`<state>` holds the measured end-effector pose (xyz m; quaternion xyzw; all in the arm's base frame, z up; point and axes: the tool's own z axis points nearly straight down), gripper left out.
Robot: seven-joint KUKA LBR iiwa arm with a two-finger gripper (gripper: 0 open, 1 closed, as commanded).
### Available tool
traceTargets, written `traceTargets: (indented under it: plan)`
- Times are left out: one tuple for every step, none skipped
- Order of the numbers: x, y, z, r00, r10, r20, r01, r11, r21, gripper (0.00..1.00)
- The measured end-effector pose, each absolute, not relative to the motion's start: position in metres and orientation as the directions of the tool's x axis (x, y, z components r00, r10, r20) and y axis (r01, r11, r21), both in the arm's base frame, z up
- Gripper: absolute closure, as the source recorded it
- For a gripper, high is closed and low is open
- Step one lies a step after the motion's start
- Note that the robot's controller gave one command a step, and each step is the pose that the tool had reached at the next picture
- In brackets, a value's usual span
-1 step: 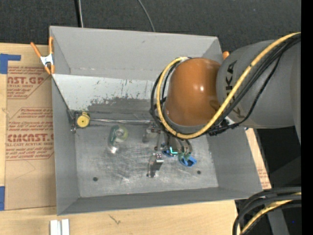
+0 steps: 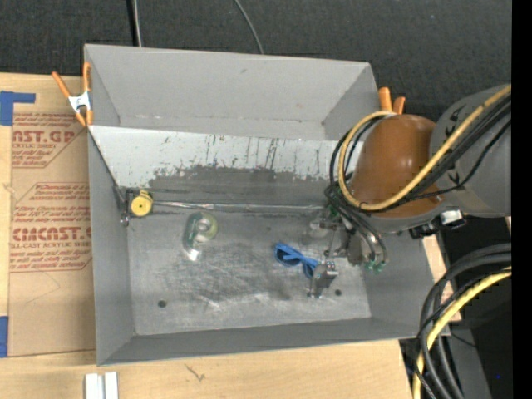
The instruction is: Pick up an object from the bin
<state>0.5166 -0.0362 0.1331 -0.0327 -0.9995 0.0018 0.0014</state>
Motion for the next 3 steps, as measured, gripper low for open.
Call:
traceTargets:
  plan:
    - [0.518,-0.022,0.079,-0.984,0.178,-0.014,0.178,0.984,0.002,0.00]
    - [0.519,-0.022,0.081,-0.984,0.176,-0.014,0.176,0.984,0.004,1.00]
    - [0.518,-0.006,0.218,-0.982,0.190,-0.009,0.190,0.982,0.003,1.00]
